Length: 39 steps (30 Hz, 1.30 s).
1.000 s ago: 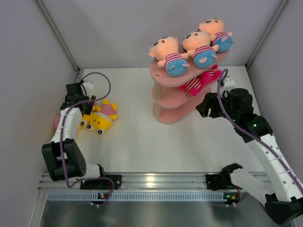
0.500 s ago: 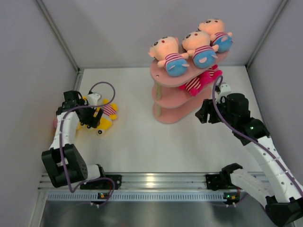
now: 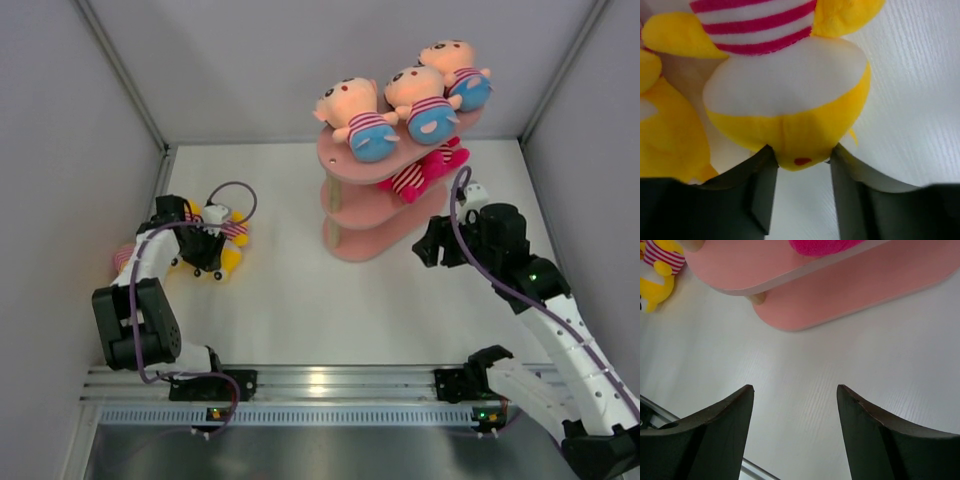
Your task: Place and organize the stuffed toys onto the shelf
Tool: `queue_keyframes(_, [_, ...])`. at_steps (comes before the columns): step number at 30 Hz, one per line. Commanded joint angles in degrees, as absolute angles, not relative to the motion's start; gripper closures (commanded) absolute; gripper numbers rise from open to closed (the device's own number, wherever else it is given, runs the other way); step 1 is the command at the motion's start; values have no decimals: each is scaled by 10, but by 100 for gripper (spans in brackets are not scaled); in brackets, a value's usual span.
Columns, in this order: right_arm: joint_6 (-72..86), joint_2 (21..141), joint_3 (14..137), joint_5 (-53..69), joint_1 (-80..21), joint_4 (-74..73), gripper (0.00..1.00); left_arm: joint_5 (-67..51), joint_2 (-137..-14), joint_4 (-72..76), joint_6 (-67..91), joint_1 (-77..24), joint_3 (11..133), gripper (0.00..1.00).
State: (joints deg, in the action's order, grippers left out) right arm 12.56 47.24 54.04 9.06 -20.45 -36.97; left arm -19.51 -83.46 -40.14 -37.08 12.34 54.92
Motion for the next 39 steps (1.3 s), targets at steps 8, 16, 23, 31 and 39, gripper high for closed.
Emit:
queue_keyframes(8, [127, 434, 531, 142, -203, -374, 32, -277, -745, -361, -405, 84, 513, 100])
queue_keyframes(16, [144, 449, 561, 176, -358, -300, 32, -408, -527, -530, -561, 63, 520, 100])
queue_keyframes(23, [207, 615, 651, 83, -516, -194, 31, -401, -395, -621, -589, 16, 503, 100])
queue_keyframes(31, [238, 737, 738, 35, -589, -118, 14, -432, -309, -731, -628, 16, 524, 100])
queue_keyframes(39, [278, 841, 763, 23, -632, -97, 8, -431, -259, -748, -632, 17, 528, 100])
